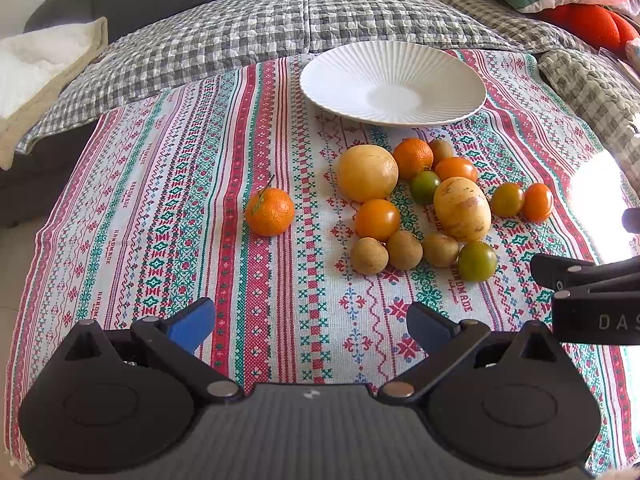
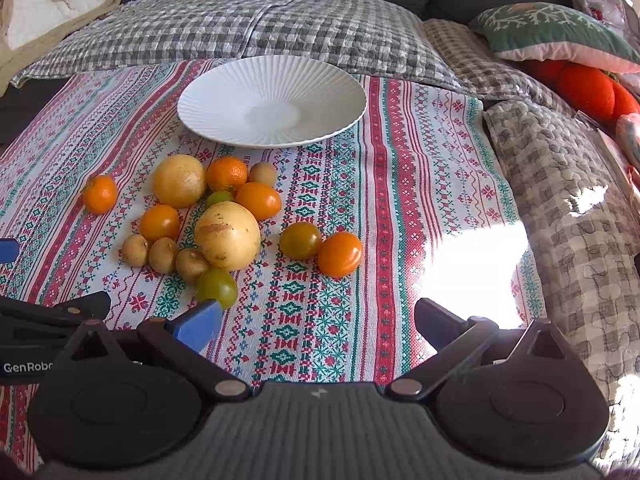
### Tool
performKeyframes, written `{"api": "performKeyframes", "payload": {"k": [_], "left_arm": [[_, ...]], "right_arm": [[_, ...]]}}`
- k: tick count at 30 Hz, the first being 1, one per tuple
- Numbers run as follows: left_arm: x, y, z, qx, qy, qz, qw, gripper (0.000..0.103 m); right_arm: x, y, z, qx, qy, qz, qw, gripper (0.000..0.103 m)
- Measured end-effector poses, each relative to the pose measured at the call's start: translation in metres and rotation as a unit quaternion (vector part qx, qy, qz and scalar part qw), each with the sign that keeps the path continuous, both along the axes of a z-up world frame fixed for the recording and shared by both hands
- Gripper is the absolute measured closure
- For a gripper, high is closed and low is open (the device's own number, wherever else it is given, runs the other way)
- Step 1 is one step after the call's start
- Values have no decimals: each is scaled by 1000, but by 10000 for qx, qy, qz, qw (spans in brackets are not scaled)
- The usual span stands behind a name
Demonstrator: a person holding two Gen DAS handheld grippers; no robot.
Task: Organize fruits
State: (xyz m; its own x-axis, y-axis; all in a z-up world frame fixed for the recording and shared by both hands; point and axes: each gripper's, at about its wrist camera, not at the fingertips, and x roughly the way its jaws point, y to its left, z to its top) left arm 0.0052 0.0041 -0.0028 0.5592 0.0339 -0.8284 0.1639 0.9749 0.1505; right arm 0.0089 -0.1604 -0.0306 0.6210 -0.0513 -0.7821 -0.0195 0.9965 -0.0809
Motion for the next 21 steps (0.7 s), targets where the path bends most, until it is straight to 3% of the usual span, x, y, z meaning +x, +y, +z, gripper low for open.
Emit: {"api": "performKeyframes", "payload": {"k": [21], "left_arm": [[1, 4, 2, -37, -16, 72, 10000, 15]], "right_arm": [[0, 2, -2, 43, 16, 2, 10000, 0]]}}
